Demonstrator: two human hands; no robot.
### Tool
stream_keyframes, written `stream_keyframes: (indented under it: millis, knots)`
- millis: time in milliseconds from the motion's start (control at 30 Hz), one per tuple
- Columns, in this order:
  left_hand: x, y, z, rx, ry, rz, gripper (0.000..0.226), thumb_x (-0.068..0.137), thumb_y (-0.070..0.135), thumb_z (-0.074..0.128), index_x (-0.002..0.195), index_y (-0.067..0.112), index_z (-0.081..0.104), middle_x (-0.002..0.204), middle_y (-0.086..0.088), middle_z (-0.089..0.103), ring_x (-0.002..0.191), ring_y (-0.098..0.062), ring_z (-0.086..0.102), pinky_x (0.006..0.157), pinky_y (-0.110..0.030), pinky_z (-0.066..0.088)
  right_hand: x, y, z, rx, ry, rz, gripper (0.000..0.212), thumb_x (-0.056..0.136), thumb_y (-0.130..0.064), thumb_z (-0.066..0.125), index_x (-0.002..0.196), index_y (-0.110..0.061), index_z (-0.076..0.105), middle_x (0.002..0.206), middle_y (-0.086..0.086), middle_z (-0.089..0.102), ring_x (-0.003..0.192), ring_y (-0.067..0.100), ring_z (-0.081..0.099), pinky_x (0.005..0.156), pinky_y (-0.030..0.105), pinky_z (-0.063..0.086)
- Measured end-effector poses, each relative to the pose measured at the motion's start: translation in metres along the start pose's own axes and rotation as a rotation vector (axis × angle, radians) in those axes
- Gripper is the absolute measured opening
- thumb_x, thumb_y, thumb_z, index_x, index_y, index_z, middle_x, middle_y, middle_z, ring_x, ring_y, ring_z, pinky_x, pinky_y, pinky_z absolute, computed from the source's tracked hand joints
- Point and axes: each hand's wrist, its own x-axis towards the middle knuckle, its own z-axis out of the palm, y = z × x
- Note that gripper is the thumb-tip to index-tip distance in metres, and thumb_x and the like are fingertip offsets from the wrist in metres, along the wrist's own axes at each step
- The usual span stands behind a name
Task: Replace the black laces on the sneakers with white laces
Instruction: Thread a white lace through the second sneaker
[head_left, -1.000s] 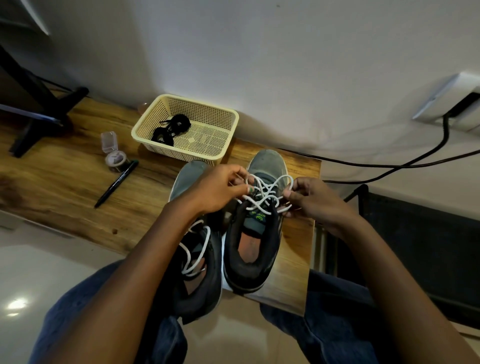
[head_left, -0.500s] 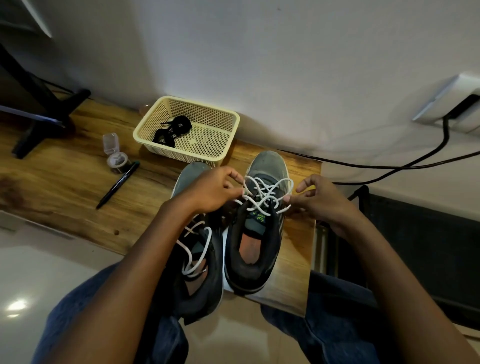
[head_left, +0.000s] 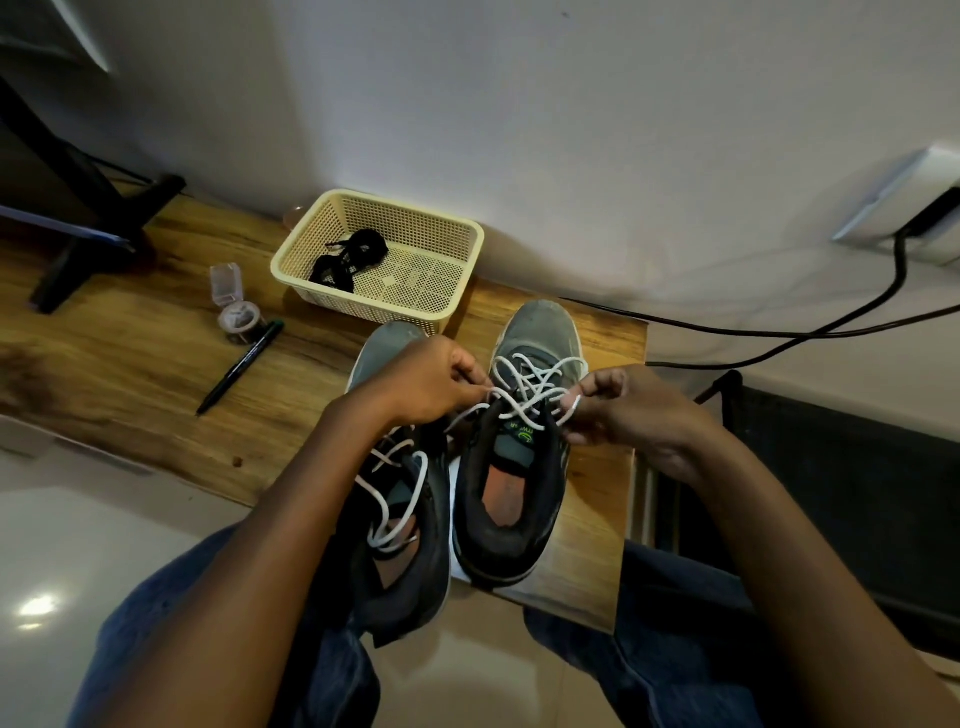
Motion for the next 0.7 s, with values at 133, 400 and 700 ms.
stream_keyframes:
  millis: [133, 400, 700]
  knots:
    - [-0.0019, 0.0019, -0.0002, -0.003, -0.004, -0.004, 0.007, 0.086, 0.018, 0.07, 0.089, 0.013, 0.074, 0.068, 0.012, 0.064, 0.057, 0.004, 0.055, 0.054, -0.008, 0.041, -0.0024, -0.001, -0.01, 0.188, -0.052, 0.098, 0.006, 0.096, -0.011, 0.053, 0.092, -0.008, 0.057, 0.088, 0.016, 0.069, 0.074, 0.02, 0.068, 0.075, 0.033, 0.057]
    - [-0.0015, 0.0025, -0.001, 0.015, -0.002, -0.01, 0.006, 0.087, 0.017, 0.069, 0.089, 0.014, 0.074, 0.068, 0.013, 0.064, 0.057, 0.006, 0.055, 0.052, -0.005, 0.04, -0.004, 0.0, -0.0054, -0.109, -0.042, -0.082, 0.013, 0.083, 0.006, 0.065, 0.096, 0.004, 0.068, 0.087, 0.014, 0.07, 0.079, 0.019, 0.068, 0.068, 0.025, 0.059]
    - [-0.004, 0.0052, -0.0015, -0.005, -0.004, -0.011, 0.005, 0.087, 0.014, 0.068, 0.084, 0.015, 0.072, 0.06, 0.015, 0.06, 0.044, 0.012, 0.051, 0.045, -0.004, 0.035, 0.0007, 0.0038, -0.0014, -0.199, 0.006, -0.184, 0.011, 0.083, 0.007, 0.065, 0.085, -0.002, 0.07, 0.085, 0.017, 0.071, 0.072, 0.02, 0.068, 0.068, 0.026, 0.059]
